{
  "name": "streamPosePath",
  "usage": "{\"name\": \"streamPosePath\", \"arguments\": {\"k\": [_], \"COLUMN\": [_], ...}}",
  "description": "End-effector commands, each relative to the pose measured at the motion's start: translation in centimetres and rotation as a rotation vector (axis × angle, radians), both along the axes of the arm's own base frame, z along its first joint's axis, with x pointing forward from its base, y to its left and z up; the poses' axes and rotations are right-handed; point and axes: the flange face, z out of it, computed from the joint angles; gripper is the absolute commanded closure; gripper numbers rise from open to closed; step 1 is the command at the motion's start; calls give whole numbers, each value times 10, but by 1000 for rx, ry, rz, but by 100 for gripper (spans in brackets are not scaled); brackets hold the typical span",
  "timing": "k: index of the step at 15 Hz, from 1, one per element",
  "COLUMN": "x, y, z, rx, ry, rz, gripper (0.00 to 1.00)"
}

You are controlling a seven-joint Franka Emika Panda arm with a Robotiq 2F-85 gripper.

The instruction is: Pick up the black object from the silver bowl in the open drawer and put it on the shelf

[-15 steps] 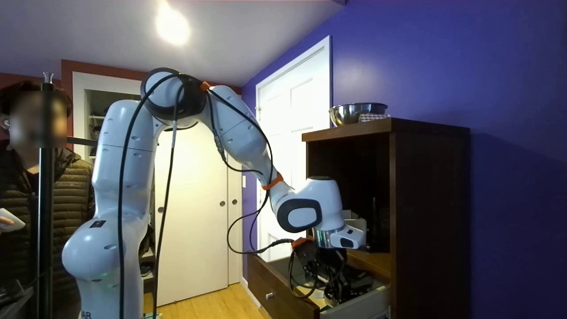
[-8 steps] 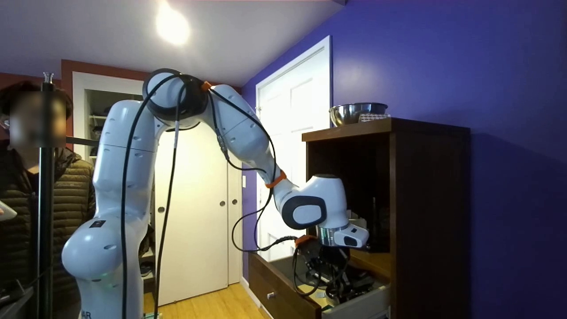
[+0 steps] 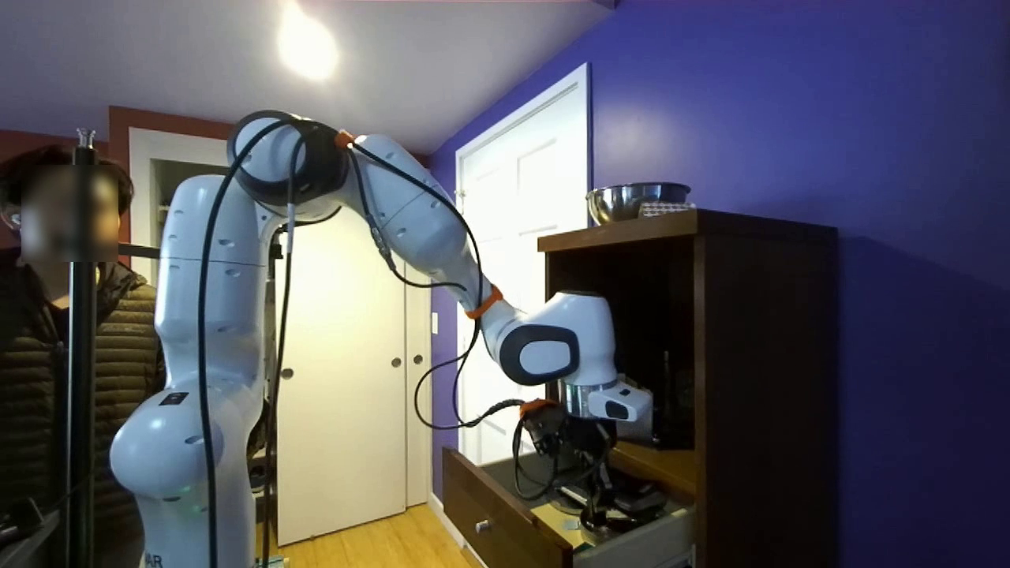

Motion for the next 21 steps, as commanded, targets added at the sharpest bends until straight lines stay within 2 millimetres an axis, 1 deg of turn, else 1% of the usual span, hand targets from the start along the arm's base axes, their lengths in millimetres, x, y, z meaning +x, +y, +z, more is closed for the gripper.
{"name": "streamPosePath", "arguments": {"k": [1, 4, 6, 10, 15, 18, 21], "x": [-17, -27, -39, -60, -79, -84, -86], "y": [3, 4, 7, 12, 19, 22, 24], "z": [29, 45, 54, 74, 103, 122, 137], "rx": [-12, -2, 20, 52, 69, 88, 92], "ry": [-5, 30, 51, 21, -112, -230, -348], "rz": [-35, -53, -59, -37, 14, 48, 74], "gripper": [99, 99, 99, 99, 99, 99, 99]}}
